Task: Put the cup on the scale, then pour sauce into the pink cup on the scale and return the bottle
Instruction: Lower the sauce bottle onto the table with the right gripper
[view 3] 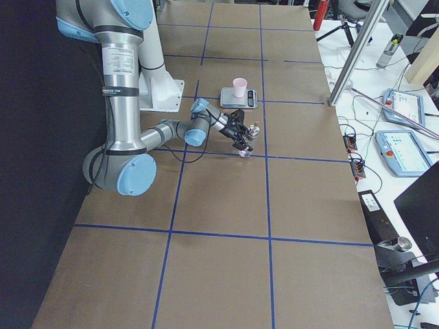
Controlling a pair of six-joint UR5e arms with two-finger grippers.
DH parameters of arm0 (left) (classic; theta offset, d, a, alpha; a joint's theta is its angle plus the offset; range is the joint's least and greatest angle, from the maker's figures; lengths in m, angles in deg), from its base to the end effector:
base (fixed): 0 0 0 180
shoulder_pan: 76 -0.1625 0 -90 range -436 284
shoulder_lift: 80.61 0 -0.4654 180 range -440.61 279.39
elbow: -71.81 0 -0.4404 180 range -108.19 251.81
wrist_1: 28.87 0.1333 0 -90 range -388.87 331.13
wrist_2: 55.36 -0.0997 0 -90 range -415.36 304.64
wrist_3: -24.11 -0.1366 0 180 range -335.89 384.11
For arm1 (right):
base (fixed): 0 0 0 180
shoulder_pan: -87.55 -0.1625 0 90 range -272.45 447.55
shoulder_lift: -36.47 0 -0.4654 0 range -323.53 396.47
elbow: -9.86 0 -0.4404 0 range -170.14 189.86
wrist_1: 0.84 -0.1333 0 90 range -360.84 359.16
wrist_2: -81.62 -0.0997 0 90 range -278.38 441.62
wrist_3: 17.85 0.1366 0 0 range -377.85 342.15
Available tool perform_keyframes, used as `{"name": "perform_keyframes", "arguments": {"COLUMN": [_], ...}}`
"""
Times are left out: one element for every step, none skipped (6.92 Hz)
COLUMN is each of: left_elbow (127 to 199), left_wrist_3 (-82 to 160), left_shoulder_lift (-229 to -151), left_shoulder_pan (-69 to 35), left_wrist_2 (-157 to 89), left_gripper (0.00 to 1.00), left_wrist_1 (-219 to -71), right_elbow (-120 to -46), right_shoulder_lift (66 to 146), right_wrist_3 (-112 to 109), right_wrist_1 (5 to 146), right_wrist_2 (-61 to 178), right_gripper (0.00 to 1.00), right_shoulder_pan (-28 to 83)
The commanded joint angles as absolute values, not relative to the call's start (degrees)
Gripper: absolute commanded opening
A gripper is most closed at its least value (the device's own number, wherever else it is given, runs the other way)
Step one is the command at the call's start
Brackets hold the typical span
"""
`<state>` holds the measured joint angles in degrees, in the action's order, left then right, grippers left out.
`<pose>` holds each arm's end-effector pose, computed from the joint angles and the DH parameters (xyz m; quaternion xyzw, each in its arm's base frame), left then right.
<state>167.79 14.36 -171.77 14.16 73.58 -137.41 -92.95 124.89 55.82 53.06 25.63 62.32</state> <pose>-0.0491 -0.5822 0.6256 0.2368 0.3057 0.1507 0.9098 -0.4445 -0.4413 0.5134 0.3920 -0.2875 0.1915 0.8527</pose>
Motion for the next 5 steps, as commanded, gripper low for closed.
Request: {"name": "perform_keyframes", "arguments": {"left_elbow": [167.79,167.88,167.88,167.88,167.88], "left_wrist_3": [14.36,14.36,14.36,14.36,14.36], "left_shoulder_lift": [-171.85,-171.85,-171.93,-171.93,-171.93], "left_shoulder_pan": [14.17,14.17,14.17,14.17,14.17], "left_wrist_2": [73.58,73.58,73.58,73.58,73.58], "left_gripper": [1.00,1.00,1.00,1.00,1.00], "left_wrist_1": [-137.41,-137.41,-137.41,-137.41,-137.41], "right_elbow": [-92.88,-92.80,-92.88,-92.88,-92.97], "right_shoulder_lift": [124.89,124.89,124.89,124.89,124.89], "right_wrist_3": [55.89,55.81,55.80,55.89,55.89], "right_wrist_1": [53.12,53.12,53.12,53.12,53.12], "right_wrist_2": [25.63,25.63,25.63,25.63,25.63], "right_gripper": [0.75,0.76,0.83,1.00,1.00], "right_shoulder_pan": [62.32,62.32,62.32,62.32,62.32]}}
